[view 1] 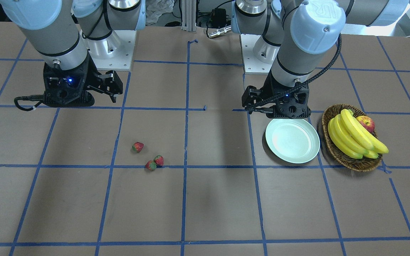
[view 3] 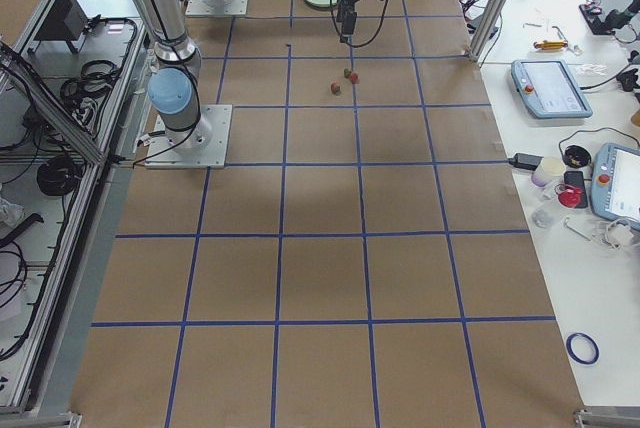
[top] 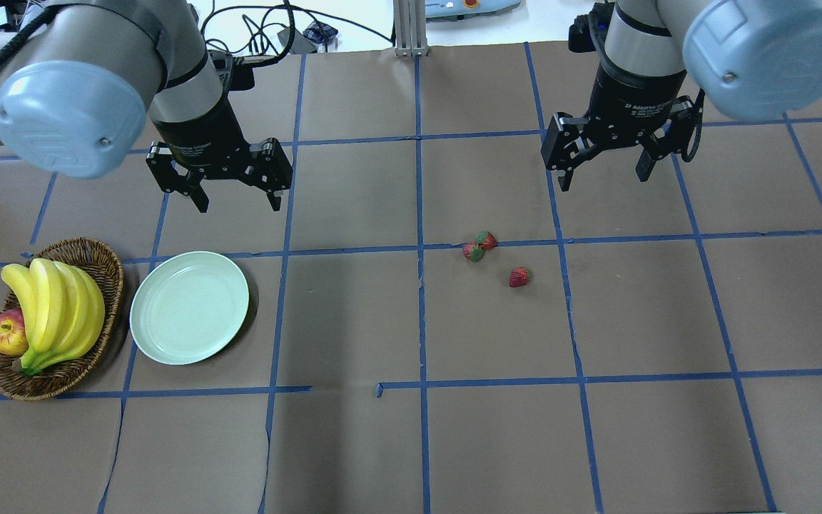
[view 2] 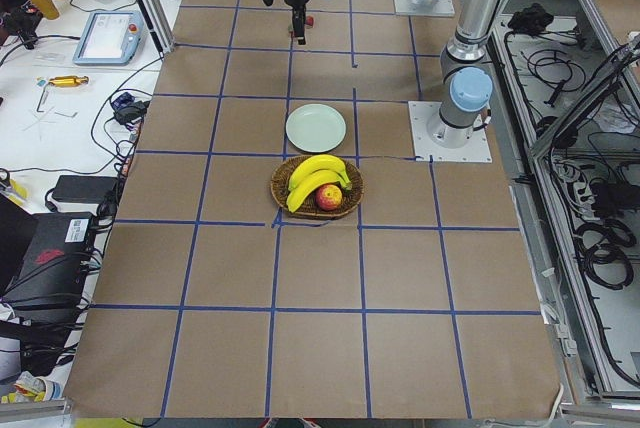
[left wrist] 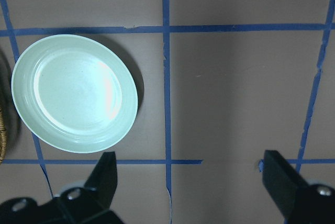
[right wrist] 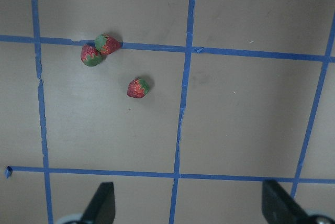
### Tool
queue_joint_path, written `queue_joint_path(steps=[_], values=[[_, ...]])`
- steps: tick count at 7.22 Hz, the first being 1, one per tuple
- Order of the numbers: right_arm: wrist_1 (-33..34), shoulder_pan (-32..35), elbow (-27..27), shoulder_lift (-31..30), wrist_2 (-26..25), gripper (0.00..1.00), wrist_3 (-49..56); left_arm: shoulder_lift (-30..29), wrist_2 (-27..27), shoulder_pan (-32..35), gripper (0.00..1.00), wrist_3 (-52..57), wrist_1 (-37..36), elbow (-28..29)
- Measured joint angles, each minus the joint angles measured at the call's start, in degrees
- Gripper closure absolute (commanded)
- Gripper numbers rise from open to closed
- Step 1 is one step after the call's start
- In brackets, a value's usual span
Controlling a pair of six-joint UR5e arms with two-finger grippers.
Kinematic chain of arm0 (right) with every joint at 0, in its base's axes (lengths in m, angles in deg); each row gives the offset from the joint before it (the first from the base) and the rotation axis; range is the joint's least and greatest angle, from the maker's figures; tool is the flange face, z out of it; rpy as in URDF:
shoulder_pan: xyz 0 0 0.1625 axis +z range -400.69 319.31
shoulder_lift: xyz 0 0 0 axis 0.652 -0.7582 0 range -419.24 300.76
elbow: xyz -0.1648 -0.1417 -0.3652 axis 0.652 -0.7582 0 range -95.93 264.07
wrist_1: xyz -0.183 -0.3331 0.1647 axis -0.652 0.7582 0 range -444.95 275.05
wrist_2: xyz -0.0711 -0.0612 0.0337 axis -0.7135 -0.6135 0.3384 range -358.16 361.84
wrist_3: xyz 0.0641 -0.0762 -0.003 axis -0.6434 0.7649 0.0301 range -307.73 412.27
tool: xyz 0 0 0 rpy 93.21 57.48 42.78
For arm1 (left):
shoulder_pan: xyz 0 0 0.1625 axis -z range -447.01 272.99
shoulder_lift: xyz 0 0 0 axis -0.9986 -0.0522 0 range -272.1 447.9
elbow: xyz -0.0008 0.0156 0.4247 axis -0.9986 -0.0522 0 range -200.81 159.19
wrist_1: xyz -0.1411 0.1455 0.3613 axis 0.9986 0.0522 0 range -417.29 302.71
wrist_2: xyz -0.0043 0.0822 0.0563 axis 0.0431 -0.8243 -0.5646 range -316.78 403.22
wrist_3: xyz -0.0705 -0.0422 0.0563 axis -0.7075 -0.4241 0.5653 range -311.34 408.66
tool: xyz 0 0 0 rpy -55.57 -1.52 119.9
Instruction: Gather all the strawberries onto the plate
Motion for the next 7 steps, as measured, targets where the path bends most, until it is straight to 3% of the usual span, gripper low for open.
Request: queue_joint_path(steps=[7], values=[[0.48,1.04,0.58,1.37,0.99,0.0,-0.01,-0.29,-0.06,0.02,0.0,0.0,-0.02,-0.09]])
